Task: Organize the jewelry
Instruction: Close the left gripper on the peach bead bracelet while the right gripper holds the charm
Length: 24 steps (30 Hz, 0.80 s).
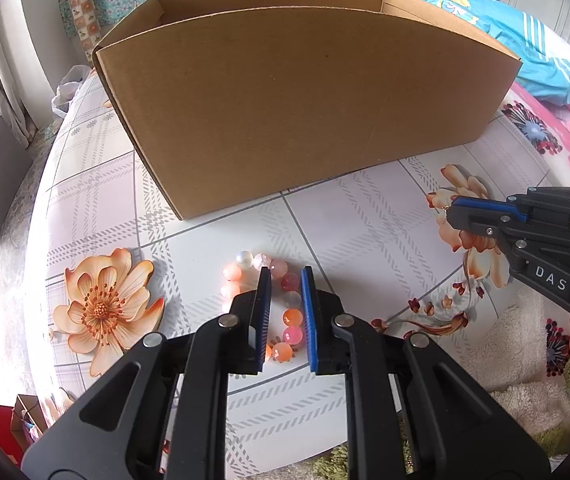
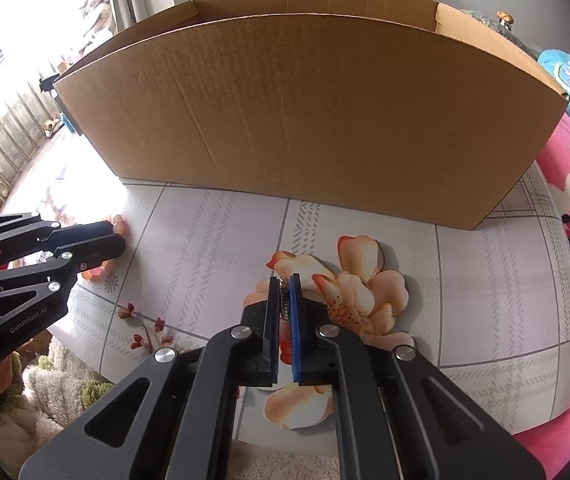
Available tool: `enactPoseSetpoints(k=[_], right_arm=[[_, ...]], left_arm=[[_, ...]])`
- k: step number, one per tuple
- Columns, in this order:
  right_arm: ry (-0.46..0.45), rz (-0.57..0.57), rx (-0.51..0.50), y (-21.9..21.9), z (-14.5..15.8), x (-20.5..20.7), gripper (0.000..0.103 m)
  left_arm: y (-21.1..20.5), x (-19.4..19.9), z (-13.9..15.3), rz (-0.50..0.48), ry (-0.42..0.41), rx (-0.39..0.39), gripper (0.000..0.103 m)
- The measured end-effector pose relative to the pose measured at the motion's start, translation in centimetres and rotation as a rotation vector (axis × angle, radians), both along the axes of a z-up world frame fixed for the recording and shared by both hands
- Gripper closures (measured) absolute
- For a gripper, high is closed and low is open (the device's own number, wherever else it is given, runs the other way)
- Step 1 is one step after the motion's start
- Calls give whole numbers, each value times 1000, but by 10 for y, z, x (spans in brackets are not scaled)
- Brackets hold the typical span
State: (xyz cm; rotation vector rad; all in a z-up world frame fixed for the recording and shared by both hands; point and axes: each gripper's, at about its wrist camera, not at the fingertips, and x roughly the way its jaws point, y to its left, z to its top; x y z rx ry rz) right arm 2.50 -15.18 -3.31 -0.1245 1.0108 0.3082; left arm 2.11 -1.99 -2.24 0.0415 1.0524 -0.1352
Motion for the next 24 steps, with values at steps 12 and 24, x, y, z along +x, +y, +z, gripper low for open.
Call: enactPoseSetpoints(k=[12,24], right_arm=[[-15,-32,124,-20,12,-3,100],[-26,-49,172,-32,20,-11,100]], left_arm=[[1,0,1,0,-2,2,90],[4,-2,1,0,-10,-16,94]])
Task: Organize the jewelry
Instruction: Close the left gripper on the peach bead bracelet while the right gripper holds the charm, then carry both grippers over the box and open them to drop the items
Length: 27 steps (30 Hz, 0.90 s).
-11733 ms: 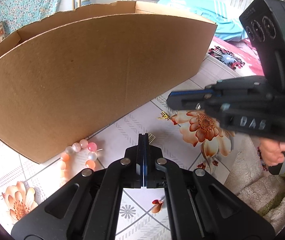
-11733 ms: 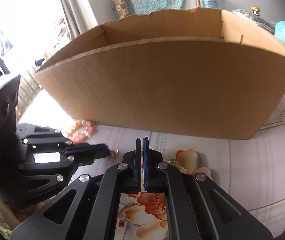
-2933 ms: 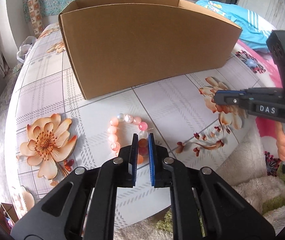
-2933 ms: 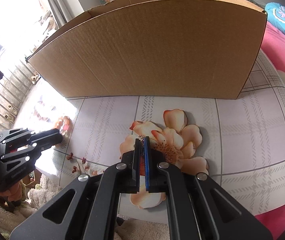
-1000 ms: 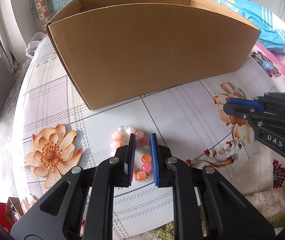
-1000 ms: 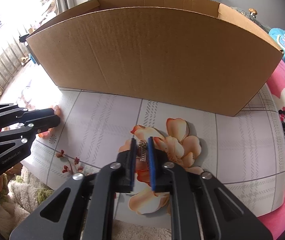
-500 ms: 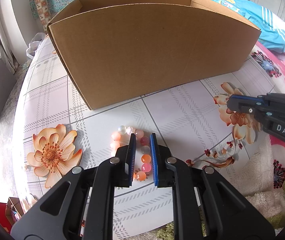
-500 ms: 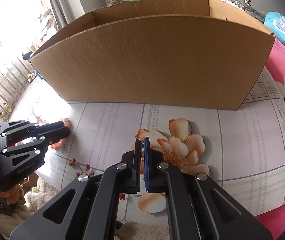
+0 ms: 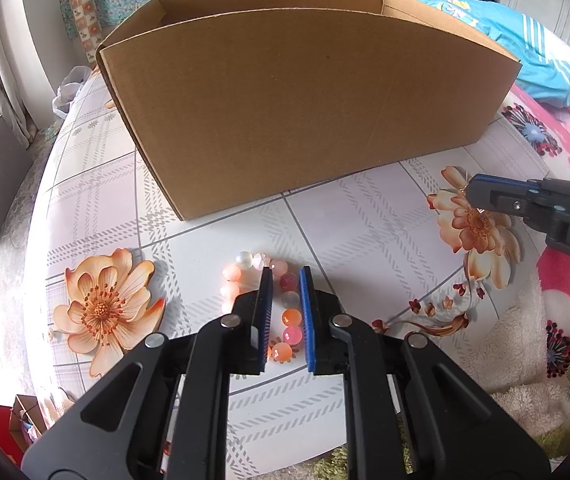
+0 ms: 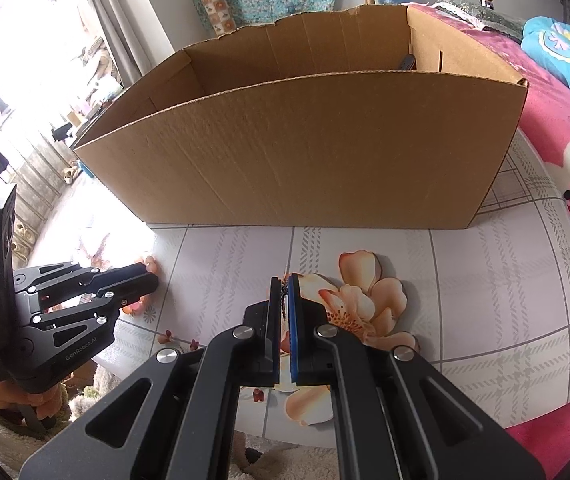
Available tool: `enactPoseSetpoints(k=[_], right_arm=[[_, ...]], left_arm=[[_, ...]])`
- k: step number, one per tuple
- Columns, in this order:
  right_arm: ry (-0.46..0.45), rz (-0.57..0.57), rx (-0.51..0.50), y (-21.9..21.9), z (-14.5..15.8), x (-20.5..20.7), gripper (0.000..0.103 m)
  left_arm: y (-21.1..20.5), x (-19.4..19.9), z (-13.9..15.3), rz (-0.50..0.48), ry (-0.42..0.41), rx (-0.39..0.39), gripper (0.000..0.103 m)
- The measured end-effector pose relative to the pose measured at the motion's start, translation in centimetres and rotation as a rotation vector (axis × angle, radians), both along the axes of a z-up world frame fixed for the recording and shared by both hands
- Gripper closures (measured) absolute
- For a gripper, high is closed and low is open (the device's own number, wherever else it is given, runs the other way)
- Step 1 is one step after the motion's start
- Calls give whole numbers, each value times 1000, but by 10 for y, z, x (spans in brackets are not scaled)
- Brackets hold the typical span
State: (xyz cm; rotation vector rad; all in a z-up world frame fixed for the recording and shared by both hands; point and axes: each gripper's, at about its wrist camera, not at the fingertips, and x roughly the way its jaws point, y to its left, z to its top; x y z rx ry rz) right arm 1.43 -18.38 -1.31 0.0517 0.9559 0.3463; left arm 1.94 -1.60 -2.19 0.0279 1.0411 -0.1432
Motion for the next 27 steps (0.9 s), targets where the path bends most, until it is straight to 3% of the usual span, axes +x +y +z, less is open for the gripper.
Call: enactPoseSetpoints(k=[7,19,27], right_arm=[[-23,-21,69,-17,13,-4,100],[-111,-20,291,-45,72,-16,100],[-219,-3,339,-45,128,5,100]], left_arm=[[24,-5,13,-1,-26,-108,95],[75,-24,98,-88,-118,-444,95],[66,2,159,-173,-221,-577,95]])
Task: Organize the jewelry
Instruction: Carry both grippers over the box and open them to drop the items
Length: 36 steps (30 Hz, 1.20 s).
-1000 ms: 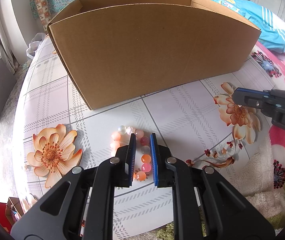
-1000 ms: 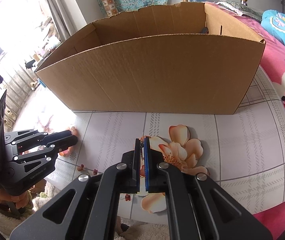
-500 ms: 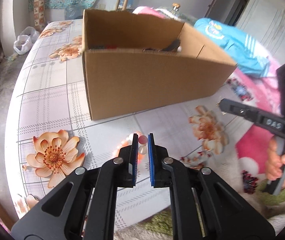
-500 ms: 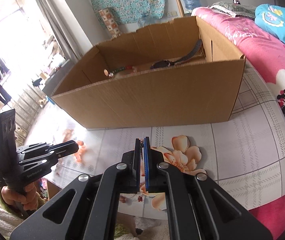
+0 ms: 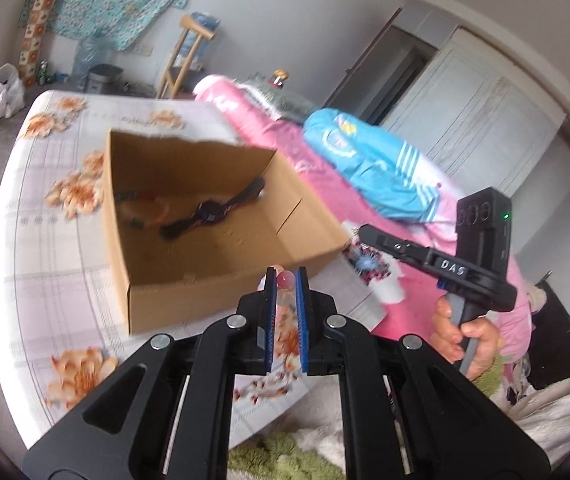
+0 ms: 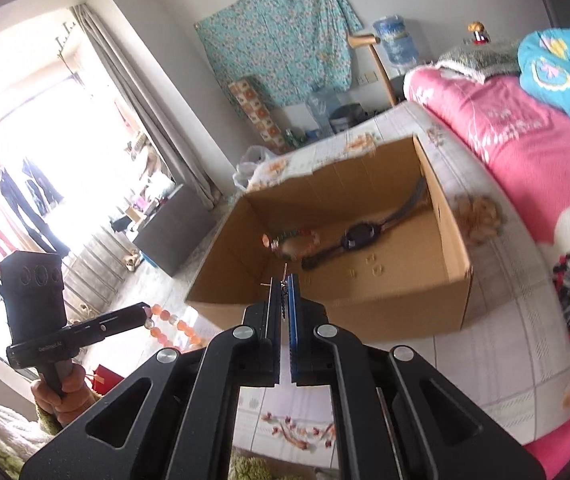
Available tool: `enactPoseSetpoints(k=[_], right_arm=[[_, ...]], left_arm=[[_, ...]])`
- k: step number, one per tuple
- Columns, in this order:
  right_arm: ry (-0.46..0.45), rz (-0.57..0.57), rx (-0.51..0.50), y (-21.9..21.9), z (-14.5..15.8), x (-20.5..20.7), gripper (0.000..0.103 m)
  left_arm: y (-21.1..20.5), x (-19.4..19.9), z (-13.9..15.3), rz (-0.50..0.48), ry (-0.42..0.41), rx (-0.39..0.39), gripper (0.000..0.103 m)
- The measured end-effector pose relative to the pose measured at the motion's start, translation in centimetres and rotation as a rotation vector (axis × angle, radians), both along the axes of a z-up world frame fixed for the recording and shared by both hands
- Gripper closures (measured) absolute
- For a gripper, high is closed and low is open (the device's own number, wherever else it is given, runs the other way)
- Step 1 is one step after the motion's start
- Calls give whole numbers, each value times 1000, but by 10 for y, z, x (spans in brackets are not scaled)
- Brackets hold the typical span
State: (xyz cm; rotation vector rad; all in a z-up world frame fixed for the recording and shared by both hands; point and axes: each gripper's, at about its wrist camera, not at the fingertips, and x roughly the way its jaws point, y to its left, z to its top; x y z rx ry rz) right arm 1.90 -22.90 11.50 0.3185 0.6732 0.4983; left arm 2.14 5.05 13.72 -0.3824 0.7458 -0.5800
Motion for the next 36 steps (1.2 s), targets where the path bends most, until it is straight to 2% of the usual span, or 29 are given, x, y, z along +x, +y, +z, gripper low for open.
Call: enactPoseSetpoints(k=[4,7,10,13,19,23,27,28,30,36], right_arm=[[-18,3,-6,-2,12,28,100],[-9,9,-6,-5,15,51,100],[4,23,5,-9,11,73,100],[25,37,17,-11,2,94,100],[63,44,32,-18,-15,123,100],[71,40,41,-26,-20,132,99],[80,30,42,-35,-24,138,99],[82,29,40,-36,-25,139,99],[90,29,31,-37,-26,141,99],[142,70,-18,-24,-26,148,100]], left_arm=[[-7,31,14,-2,-22,15,95],[-18,55,10,20,3,87,95],[-27,86,-11,22,71,136,95],[-38,116,-41,33,157,223,95],[-61,155,-88,-16,307,247,95],[-80,167,-101,-74,365,225,94],[-92,169,-114,-107,432,244,95],[-91,169,-113,-106,430,239,93],[-89,166,-111,-90,429,270,84],[-75,152,-102,-61,396,247,79]])
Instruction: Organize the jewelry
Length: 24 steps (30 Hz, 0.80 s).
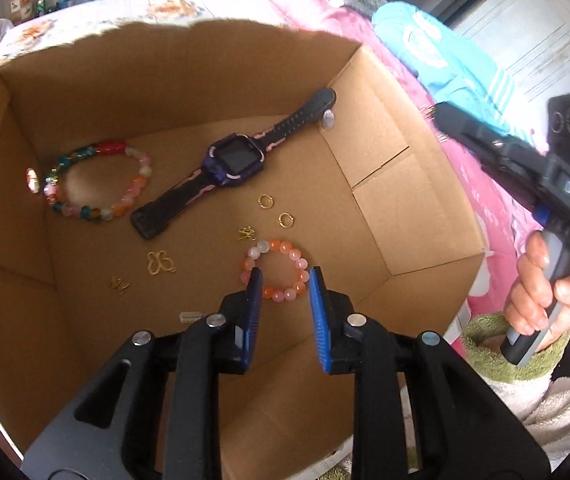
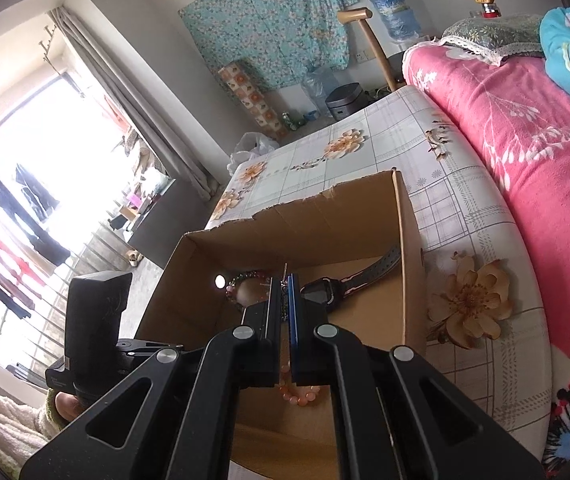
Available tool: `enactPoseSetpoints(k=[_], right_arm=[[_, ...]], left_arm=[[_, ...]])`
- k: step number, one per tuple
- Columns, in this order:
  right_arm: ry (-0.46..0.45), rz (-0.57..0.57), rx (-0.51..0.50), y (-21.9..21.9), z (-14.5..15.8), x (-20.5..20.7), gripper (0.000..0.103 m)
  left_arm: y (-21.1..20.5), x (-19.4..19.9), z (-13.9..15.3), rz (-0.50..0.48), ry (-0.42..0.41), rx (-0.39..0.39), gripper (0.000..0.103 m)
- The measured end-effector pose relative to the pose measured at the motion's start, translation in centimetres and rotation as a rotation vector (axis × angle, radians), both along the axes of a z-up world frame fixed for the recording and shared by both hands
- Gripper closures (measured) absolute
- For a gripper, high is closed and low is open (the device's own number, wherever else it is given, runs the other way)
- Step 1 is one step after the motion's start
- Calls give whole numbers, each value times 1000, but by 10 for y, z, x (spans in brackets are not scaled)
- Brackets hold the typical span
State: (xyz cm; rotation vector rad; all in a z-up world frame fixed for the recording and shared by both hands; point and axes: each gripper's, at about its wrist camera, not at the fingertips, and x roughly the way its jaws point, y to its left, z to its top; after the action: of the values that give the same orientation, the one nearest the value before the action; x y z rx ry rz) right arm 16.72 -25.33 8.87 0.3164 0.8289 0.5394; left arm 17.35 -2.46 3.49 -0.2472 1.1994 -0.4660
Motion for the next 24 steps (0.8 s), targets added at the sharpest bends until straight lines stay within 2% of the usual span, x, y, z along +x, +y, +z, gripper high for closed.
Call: enactPoseSetpoints(k=[1,3,8,11,13,15,18,19,21,24], right_arm=[[16,12,-22,4,-1,3,100],[54,29,-52,10,-5,9,99],[156,55,-313,31,-21,28,100],[159,71,-473,46,-23,33,100],[133,71,-558,55,-20,34,99],[118,65,-565,56,-11,31,98],[75,29,-524,52,7,20,95],[62,23,-499,50,12,15,90],[29,-13,-427,41,23,1,65],[-18,-68,-360,31,35,-25,64]], left_arm=[[4,-5,4,10,-21,-4,77],[11,-12,10,24,-55,-17,66],[27,-33,26,69,-158,-3,43],[34,-42,35,87,-209,23,32],[36,-46,39,89,-235,28,31],[34,-49,43,101,-272,47,23],[35,-56,51,123,-333,86,21],[36,-59,54,125,-347,87,19],[38,-66,61,144,-379,91,16],[41,-76,71,191,-404,123,11]])
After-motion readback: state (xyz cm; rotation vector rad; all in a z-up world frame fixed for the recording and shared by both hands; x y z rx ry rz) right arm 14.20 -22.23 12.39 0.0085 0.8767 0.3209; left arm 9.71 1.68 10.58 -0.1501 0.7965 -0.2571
